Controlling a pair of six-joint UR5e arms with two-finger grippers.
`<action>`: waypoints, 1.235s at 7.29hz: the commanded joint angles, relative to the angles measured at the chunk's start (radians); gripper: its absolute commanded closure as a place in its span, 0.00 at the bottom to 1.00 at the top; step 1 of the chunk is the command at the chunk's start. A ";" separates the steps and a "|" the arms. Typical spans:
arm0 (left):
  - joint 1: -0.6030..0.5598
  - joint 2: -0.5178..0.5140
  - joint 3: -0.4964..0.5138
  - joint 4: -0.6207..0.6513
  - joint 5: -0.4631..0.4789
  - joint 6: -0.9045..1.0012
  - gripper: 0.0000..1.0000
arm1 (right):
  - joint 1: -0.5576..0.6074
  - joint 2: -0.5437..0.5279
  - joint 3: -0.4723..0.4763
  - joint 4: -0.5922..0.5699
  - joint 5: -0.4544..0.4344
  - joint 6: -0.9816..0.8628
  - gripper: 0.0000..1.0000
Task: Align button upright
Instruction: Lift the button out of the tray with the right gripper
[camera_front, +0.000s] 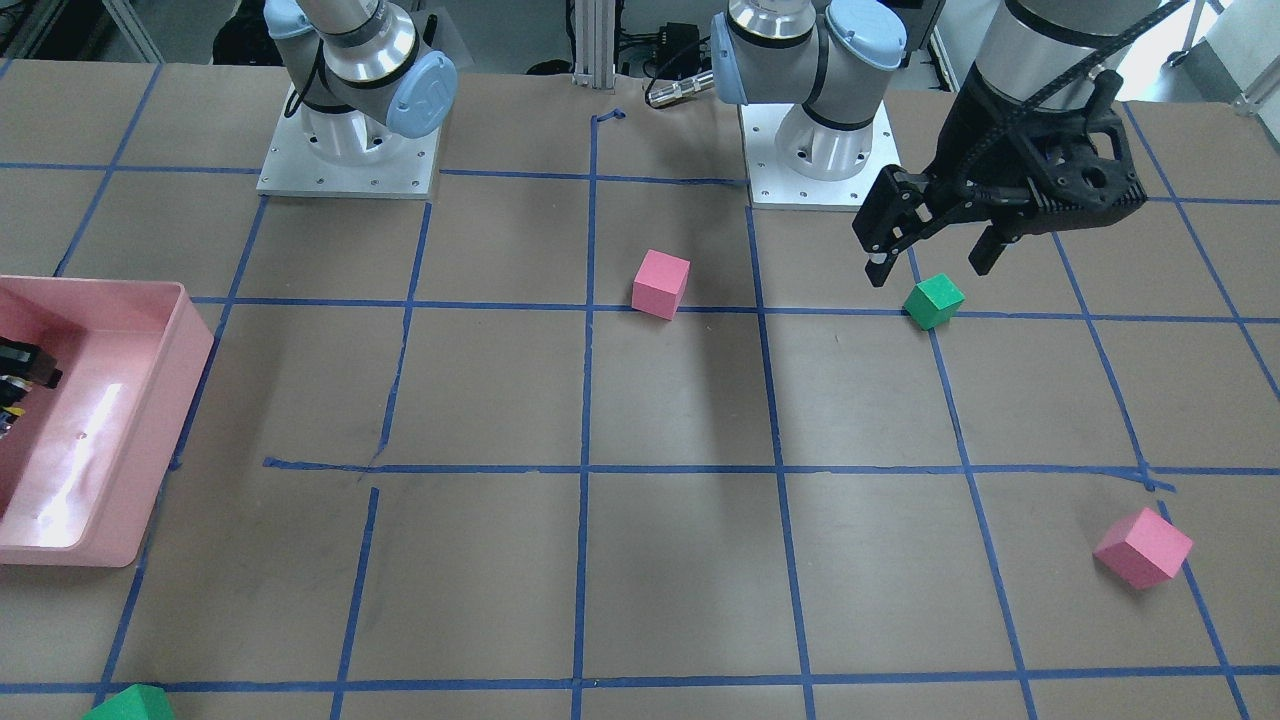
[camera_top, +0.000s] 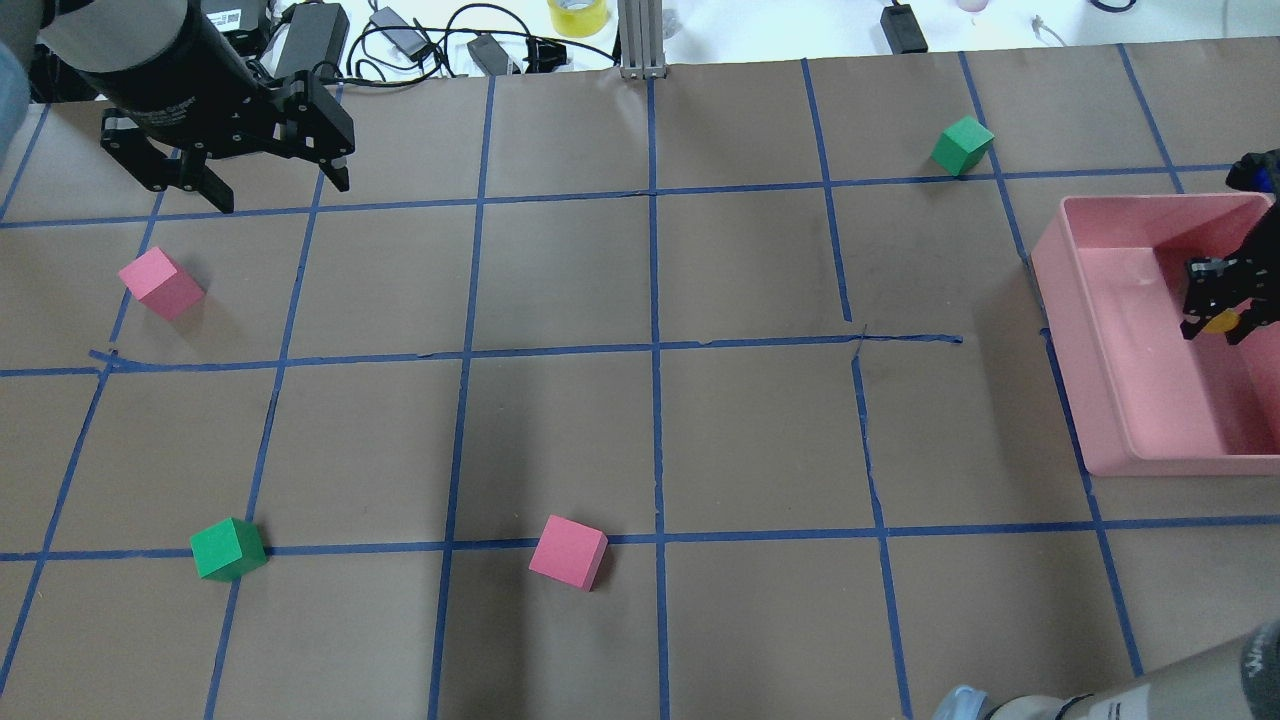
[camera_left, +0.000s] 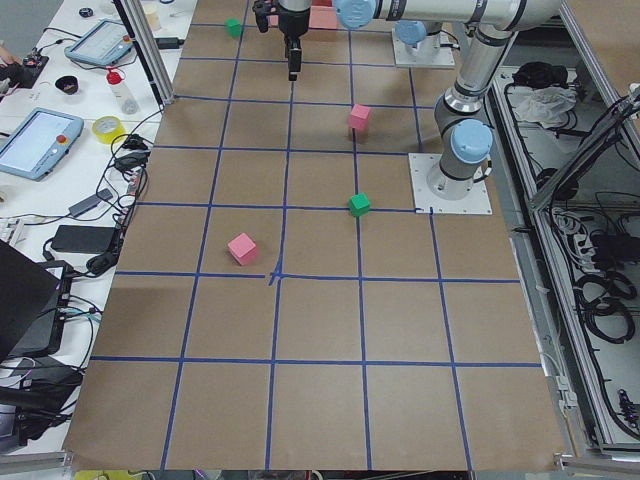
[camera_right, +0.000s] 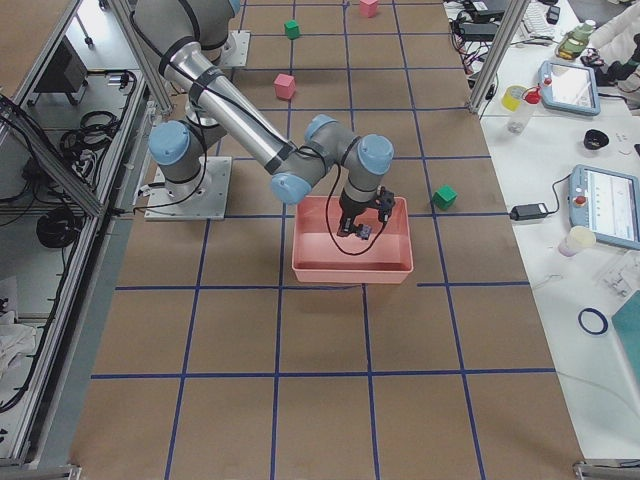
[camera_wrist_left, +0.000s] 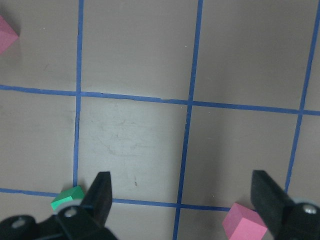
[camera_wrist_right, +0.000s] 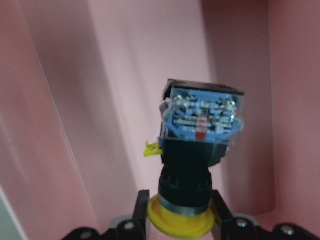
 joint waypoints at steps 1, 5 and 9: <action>-0.039 0.002 -0.008 0.036 0.002 -0.009 0.01 | 0.081 -0.009 -0.110 0.090 0.039 0.002 1.00; -0.076 0.001 -0.008 0.043 0.002 0.005 0.02 | 0.561 0.012 -0.165 0.072 0.046 0.326 1.00; -0.076 -0.004 -0.009 0.043 0.012 0.011 0.00 | 0.790 0.174 -0.165 -0.138 0.048 0.388 1.00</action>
